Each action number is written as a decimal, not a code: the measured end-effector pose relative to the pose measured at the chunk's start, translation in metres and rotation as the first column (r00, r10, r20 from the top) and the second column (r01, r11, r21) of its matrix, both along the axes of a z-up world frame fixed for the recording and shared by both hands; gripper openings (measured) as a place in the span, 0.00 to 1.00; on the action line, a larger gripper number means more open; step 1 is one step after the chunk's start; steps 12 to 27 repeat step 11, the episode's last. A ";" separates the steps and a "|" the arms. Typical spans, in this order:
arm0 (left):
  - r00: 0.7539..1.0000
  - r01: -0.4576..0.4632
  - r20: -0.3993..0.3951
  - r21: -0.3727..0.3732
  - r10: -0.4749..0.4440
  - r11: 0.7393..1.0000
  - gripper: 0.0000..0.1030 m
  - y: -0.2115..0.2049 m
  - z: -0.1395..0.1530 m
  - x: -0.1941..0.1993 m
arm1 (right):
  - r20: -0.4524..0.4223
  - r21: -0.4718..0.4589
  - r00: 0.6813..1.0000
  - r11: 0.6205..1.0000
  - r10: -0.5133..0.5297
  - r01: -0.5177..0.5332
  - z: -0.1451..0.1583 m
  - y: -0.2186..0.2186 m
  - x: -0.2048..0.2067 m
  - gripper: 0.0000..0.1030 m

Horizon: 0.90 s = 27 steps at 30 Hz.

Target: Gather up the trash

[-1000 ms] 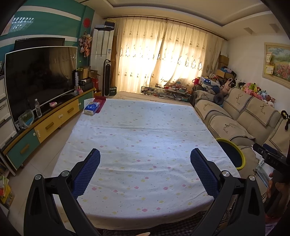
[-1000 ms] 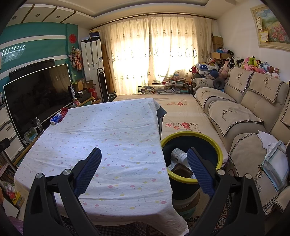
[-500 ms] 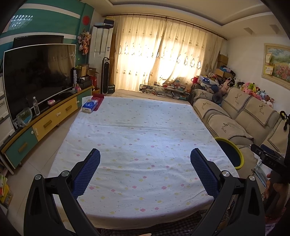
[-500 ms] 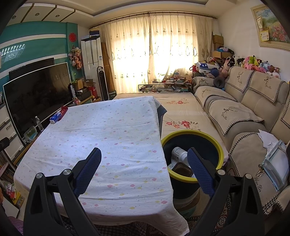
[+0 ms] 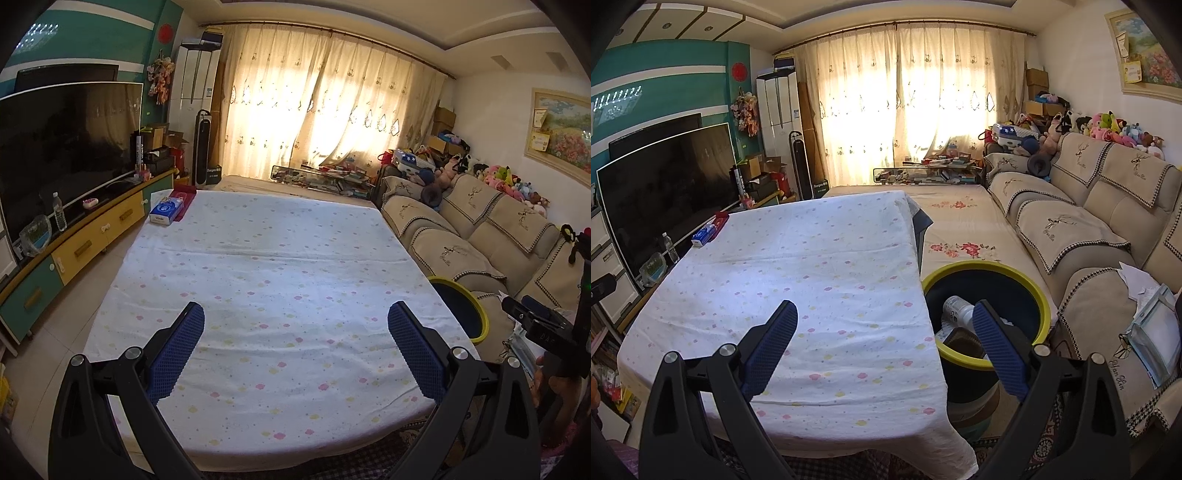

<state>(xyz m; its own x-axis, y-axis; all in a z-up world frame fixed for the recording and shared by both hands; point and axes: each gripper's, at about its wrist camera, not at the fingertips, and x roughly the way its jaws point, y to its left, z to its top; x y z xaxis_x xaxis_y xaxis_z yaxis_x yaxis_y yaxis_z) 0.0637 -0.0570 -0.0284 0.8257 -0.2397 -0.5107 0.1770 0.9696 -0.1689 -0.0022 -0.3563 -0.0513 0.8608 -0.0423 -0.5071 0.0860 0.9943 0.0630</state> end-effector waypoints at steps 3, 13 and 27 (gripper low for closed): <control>1.000 -0.013 -0.004 0.027 0.013 1.000 0.95 0.000 0.000 0.017 | -0.010 -0.012 1.000 1.000 0.006 -0.006 -0.002 0.003 0.006 0.88; 0.989 -0.088 -0.111 0.087 0.097 0.992 0.95 0.022 -0.034 0.111 | -0.034 -0.081 0.998 0.995 0.053 -0.055 0.002 0.024 0.063 0.89; 0.989 -0.088 -0.111 0.087 0.097 0.992 0.95 0.022 -0.034 0.111 | -0.034 -0.081 0.998 0.995 0.053 -0.055 0.002 0.024 0.063 0.89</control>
